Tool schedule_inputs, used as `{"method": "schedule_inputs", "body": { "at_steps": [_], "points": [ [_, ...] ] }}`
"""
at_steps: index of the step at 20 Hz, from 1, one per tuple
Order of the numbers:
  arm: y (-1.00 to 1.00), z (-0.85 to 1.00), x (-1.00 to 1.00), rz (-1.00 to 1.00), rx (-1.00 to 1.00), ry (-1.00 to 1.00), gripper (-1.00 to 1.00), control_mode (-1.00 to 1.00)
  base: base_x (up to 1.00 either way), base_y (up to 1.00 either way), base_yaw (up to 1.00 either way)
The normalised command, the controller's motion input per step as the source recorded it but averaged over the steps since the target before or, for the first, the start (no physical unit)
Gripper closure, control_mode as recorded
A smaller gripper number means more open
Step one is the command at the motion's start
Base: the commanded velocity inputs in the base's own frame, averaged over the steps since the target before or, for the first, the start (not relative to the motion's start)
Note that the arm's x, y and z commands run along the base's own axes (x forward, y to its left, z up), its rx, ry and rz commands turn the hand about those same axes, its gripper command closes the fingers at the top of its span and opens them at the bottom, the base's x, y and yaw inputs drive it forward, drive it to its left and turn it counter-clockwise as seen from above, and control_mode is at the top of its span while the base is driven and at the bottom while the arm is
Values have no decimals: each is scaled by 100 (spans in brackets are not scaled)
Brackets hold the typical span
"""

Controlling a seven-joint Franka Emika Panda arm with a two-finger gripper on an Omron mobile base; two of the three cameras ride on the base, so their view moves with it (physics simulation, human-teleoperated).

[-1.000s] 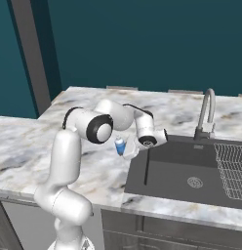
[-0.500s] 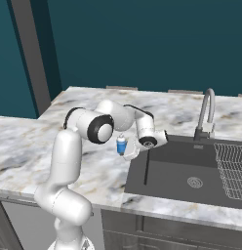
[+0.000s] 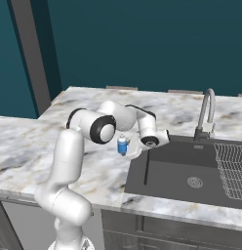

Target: Locate and retrieve the soap dispenser and dish brush from the cabinet. Place them next to the sink.

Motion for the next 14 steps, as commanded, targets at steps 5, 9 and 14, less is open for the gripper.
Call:
{"method": "schedule_inputs", "body": {
  "at_steps": [5, 9, 14],
  "points": [
    [-33, 4, 8, 0, 0, 4, -100, -100, 0, 0, 0],
    [-24, 13, 1, 0, 0, 3, -100, -100, 0, 0, 0],
    [-11, 26, -17, 0, -1, 1, -100, -100, 0, 0, 0]
  ]
}}
